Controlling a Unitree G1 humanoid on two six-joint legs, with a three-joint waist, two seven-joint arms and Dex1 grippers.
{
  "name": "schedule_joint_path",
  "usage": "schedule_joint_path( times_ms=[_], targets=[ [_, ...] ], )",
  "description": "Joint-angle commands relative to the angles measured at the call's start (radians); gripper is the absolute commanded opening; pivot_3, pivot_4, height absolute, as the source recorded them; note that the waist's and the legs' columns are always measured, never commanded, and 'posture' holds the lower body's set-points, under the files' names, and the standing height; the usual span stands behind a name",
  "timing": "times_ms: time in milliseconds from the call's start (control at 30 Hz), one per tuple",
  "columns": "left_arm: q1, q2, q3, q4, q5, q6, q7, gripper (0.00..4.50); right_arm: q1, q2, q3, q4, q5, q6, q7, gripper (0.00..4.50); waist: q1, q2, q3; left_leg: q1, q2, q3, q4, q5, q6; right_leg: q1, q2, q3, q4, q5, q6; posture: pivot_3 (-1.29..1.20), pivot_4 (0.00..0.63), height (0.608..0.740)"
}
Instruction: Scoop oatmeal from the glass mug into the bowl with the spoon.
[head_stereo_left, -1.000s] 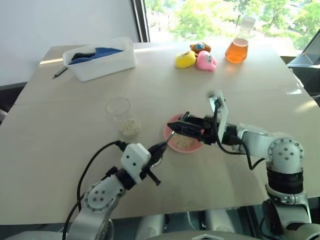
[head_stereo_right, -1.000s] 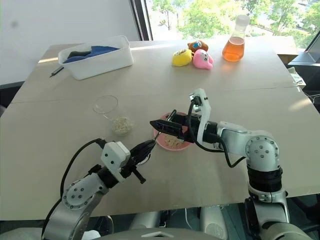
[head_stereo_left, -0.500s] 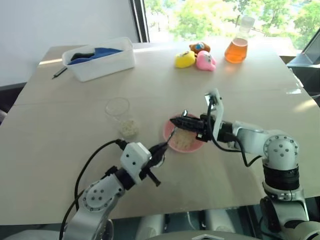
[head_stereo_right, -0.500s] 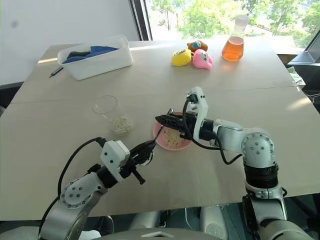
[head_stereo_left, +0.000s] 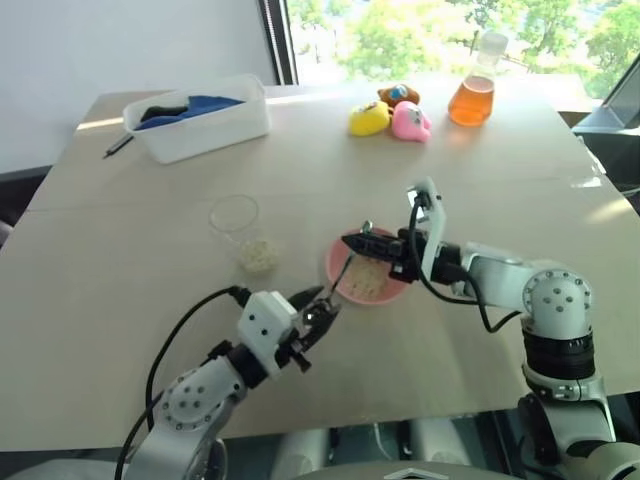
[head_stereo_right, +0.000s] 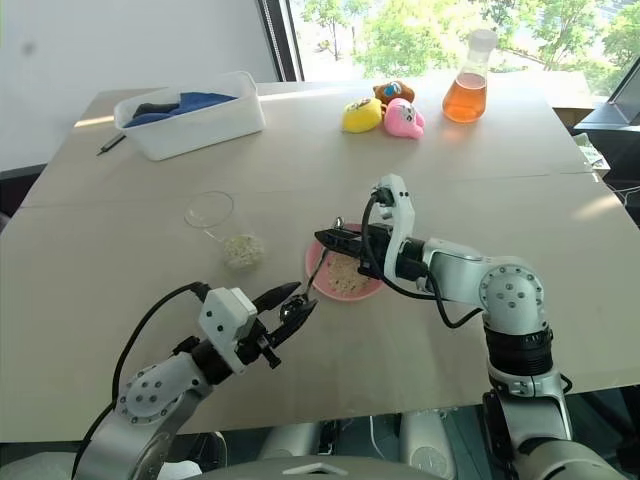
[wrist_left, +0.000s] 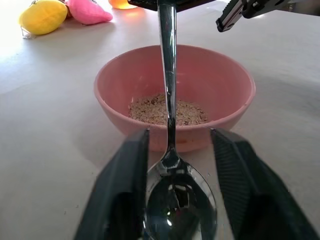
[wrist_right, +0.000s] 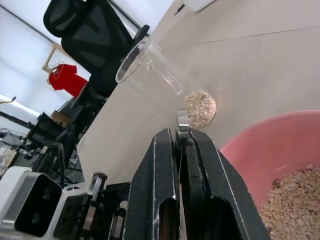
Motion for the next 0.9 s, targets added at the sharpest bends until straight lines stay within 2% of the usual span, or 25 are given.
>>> schedule_joint_path(
  times_ms=[33,167,267,367,533,900],
  targets=[
    [0.063,-0.017,0.094,-0.085,0.043,-0.143,0.043,3.01,-0.022,-0.005,-0.039,-0.006,0.049,-0.020,-0.003,0.00,0.001,0.000,0.000,0.000,0.000,0.000,0.000,0.000,0.000,0.000,0.000,0.000,0.000,0.000,0.000,0.00,0.150,0.740],
    [0.133,-0.068,0.234,-0.081,0.122,-0.318,0.119,3.01,-0.030,-0.016,-0.055,0.011,0.058,-0.023,-0.010,0.00,0.004,0.000,0.000,-0.001,0.000,0.000,0.000,-0.001,0.001,-0.001,0.000,0.000,0.000,0.000,0.000,0.00,0.150,0.740],
    [0.152,-0.083,0.381,-0.006,0.149,-0.431,0.158,3.01,-0.034,-0.020,-0.059,0.021,0.050,-0.028,-0.009,0.00,0.003,0.000,0.000,-0.001,0.000,0.000,0.000,-0.001,0.002,-0.001,0.000,0.000,0.001,0.000,0.000,0.00,0.150,0.740],
    [0.134,-0.080,0.495,0.129,0.103,-0.412,0.181,3.01,-0.041,-0.019,-0.056,0.034,0.038,-0.036,-0.005,0.00,0.003,0.000,0.000,0.000,0.000,0.000,0.000,-0.001,0.002,-0.001,0.000,0.000,0.001,0.000,0.000,0.00,0.150,0.740],
    [-0.012,0.000,0.514,0.316,-0.004,-0.298,0.116,3.01,-0.056,-0.018,-0.048,0.048,0.022,-0.038,0.011,0.00,0.005,-0.001,0.000,0.000,-0.001,0.000,0.001,-0.002,0.003,-0.001,0.001,0.000,0.002,0.000,0.000,0.00,0.150,0.740],
    [-0.259,0.147,0.506,0.577,-0.061,-0.259,-0.001,3.01,-0.050,-0.012,-0.056,0.040,-0.005,-0.058,0.004,0.00,-0.018,-0.002,-0.001,-0.001,-0.001,0.001,0.001,0.001,-0.001,-0.004,0.002,0.001,0.005,0.000,0.000,0.00,0.150,0.740]
  ],
)
